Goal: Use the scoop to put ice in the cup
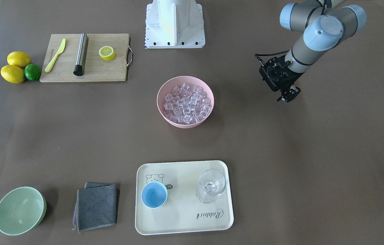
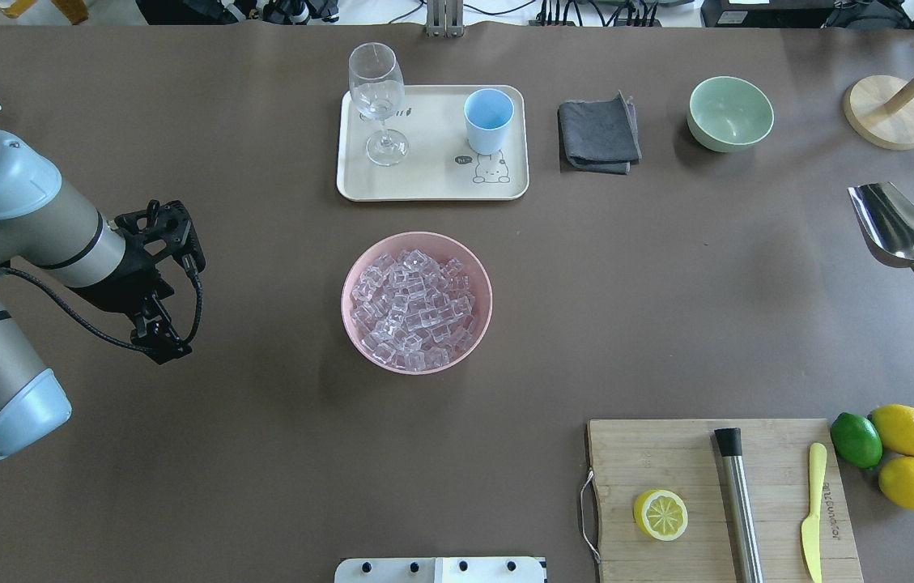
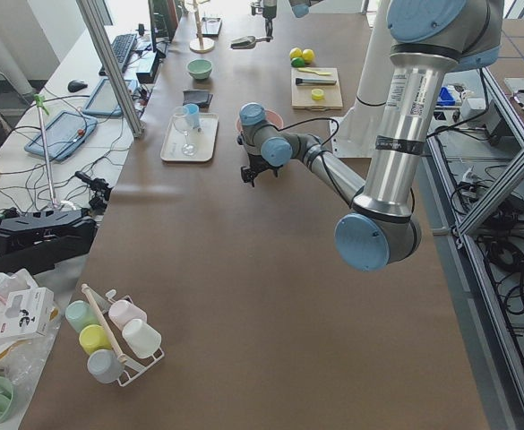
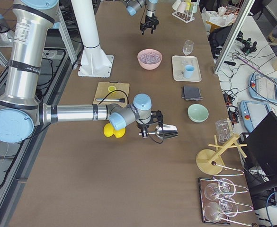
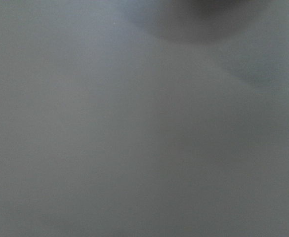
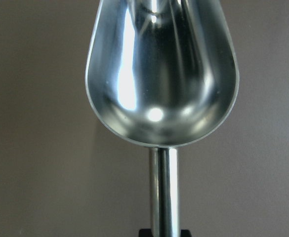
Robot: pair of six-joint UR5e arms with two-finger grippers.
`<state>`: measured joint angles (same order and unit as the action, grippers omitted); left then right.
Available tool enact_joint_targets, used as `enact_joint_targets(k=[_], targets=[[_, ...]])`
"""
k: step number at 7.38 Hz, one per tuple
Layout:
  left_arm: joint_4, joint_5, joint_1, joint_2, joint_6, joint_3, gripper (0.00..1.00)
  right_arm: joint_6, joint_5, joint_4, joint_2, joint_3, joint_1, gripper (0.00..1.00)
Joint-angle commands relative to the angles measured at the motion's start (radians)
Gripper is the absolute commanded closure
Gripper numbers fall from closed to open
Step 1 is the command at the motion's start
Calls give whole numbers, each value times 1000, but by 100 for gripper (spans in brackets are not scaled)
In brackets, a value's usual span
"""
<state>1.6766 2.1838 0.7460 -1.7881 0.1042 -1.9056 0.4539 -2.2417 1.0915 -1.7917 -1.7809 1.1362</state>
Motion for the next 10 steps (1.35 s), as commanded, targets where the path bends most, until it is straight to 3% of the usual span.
enact_joint_targets(k=[1,3,5,6,8,9,10], targets=[[22,-2,-8,-2,2,-65,1,-425,1,197,8,-150,53,100],[22,2,-7,6,5,-140,1,-515,1,197,40,-179,57,100],[23,-4,-16,1,111,-133,1,-557,30,249,119,-190,57,100],[52,-4,-20,-4,146,-135,1,-592,127,357,127,-257,54,100],[126,-9,-81,-11,143,-112,1,-666,104,689,245,-340,34,100],[212,-60,-123,-26,141,-51,1,-672,137,794,340,-344,-36,100],[335,-153,-198,-48,135,23,1,-745,228,800,391,-328,-105,100]])
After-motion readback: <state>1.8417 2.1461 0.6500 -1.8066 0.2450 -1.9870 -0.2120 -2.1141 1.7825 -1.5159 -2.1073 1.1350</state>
